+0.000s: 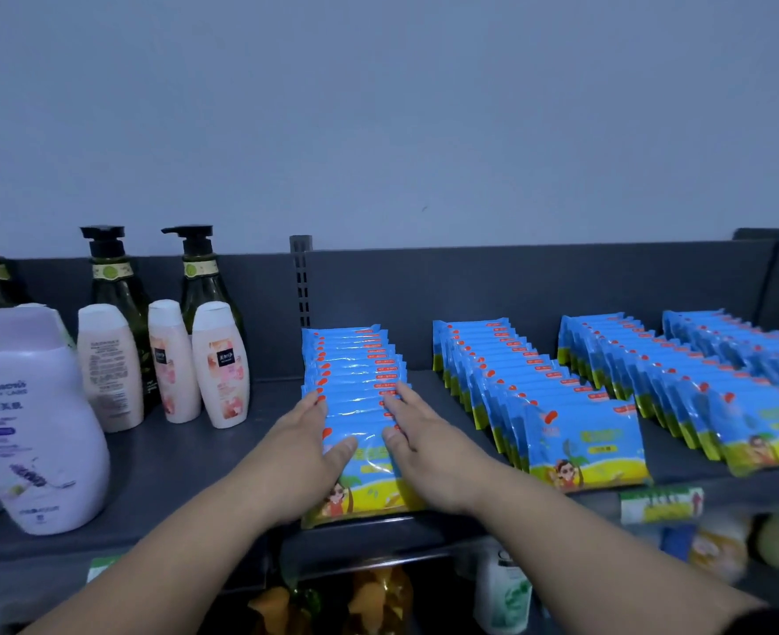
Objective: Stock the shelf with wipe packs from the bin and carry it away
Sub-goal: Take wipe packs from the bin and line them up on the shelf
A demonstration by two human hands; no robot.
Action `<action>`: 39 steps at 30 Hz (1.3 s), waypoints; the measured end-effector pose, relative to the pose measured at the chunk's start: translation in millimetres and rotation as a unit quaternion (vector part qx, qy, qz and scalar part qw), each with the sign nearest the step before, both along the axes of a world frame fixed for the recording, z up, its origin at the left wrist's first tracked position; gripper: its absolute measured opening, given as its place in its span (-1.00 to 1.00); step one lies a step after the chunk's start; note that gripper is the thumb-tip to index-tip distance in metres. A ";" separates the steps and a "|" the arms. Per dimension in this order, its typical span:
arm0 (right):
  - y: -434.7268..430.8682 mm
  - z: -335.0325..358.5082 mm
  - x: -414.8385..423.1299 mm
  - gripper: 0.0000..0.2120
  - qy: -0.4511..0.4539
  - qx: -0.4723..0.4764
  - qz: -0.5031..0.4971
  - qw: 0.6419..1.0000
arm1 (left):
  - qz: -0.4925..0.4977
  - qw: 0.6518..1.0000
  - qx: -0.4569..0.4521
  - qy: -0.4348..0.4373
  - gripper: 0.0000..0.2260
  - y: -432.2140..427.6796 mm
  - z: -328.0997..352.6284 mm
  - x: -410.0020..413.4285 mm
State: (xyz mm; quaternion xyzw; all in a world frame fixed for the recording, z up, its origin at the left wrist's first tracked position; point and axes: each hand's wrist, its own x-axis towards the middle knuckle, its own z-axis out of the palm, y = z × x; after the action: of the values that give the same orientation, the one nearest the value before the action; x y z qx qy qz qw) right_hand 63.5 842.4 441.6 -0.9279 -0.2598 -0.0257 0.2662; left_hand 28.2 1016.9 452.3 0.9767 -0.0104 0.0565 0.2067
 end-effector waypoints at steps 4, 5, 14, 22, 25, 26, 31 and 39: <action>-3.6 -0.6 -5.6 -0.49 -0.041 0.006 -0.035 0.999 | 0.030 0.996 0.056 -0.069 -0.40 -3.6 2.6 -0.9; -6.2 -0.1 -9.5 -0.49 -0.065 0.005 -0.046 0.997 | 0.029 0.994 0.073 -0.078 -0.40 -5.7 3.4 -1.6; -85.1 2.4 -38.8 -0.46 -0.214 -0.070 -0.209 0.952 | -0.023 0.978 0.164 -0.125 -0.46 -69.0 5.0 -25.2; -177.1 -4.1 -41.7 -0.51 -0.146 -0.122 -0.237 0.953 | -0.138 0.960 0.208 -0.128 -0.47 -182.9 3.0 -9.8; -190.9 -4.0 -36.7 -0.50 -0.095 -0.147 -0.189 0.966 | -0.122 0.964 0.228 -0.069 -0.49 -198.6 0.5 -2.6; -194.6 -2.7 -36.0 -0.49 -0.081 -0.149 -0.176 0.970 | -0.113 0.965 0.230 -0.053 -0.49 -200.2 -0.3 -1.7; -222.9 10.3 -47.9 -0.44 -0.083 -0.112 -0.186 0.973 | -0.068 0.975 0.199 -0.074 -0.45 -216.4 4.6 -12.9; -333.5 31.4 -124.2 -0.38 -0.105 -0.111 -0.303 0.941 | -0.102 0.975 0.133 -0.143 -0.39 -341.5 13.9 -53.2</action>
State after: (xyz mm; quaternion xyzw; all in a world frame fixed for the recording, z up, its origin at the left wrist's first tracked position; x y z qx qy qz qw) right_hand -60.6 508.9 473.0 -0.9784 0.0061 -0.1734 0.1127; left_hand -25.0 675.4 466.2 0.9711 -0.1465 0.1726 0.0761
